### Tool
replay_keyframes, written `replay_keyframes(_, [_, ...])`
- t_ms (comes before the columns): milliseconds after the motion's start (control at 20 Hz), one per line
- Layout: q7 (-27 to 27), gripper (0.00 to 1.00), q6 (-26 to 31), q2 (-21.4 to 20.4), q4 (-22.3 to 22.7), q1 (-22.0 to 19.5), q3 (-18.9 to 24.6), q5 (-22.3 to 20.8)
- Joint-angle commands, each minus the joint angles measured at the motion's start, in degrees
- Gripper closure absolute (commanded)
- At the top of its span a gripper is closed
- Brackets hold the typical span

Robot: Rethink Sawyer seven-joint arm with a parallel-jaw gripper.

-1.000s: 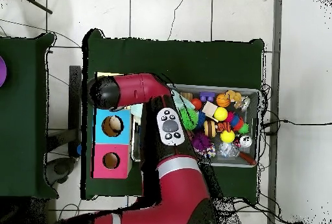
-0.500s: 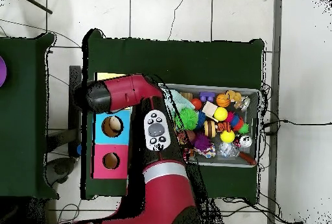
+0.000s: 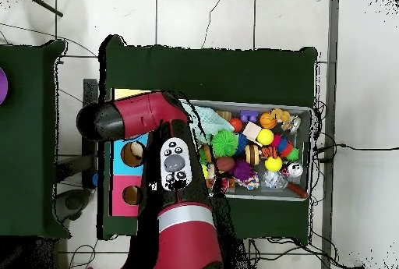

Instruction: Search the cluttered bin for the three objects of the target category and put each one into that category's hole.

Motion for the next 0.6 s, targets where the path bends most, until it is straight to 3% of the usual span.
replay_keyframes(50, [7.3, 0.00, 0.5, -3.8, 0.8, -1.0, -1.1, -1.2])
replay_keyframes(350, [8.0, 0.00, 0.1, -3.1, -0.1, 0.0, -3.1, -2.5])
replay_keyframes(600, [6.5, 0.00, 1.4, -2.2, -0.4, -0.5, -2.0, -1.9])
